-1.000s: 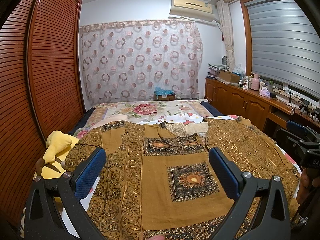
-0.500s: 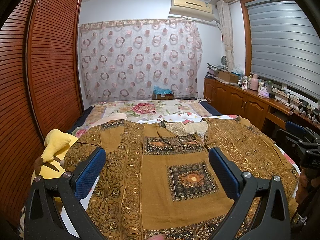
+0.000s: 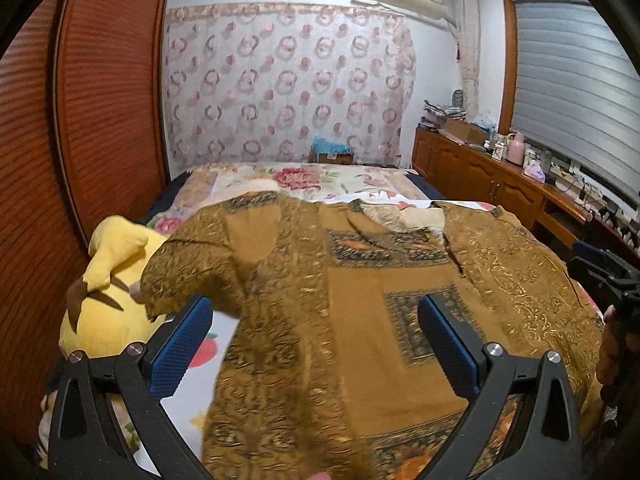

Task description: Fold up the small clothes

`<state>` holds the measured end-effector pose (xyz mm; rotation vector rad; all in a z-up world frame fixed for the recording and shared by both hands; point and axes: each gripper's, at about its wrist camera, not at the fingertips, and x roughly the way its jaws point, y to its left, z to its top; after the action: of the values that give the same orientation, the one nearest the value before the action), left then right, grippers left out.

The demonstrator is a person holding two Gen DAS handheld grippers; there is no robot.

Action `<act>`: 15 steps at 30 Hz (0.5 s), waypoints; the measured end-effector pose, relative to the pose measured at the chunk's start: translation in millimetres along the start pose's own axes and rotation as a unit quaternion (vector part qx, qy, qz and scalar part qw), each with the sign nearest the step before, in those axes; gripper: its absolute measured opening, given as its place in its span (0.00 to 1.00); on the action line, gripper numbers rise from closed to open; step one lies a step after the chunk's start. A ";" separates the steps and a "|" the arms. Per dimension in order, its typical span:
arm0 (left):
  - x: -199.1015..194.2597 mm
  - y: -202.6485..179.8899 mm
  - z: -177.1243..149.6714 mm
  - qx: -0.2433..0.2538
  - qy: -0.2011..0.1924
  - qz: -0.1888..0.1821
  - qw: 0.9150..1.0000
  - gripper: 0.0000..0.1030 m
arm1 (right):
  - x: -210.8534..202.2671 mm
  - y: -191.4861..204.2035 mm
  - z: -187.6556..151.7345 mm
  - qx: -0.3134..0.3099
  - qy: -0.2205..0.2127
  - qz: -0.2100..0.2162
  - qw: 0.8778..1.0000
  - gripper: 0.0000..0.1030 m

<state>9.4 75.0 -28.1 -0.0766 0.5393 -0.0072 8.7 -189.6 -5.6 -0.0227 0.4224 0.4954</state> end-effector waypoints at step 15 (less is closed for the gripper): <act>25.3 86.3 -0.6 -0.034 0.047 -0.013 0.998 0.74 | 30.9 -2.5 22.7 -0.046 0.050 0.033 0.997 1.00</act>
<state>29.7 160.3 -48.0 -0.1492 0.6320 -0.0174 43.3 -174.9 2.6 -0.1228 0.4998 0.5798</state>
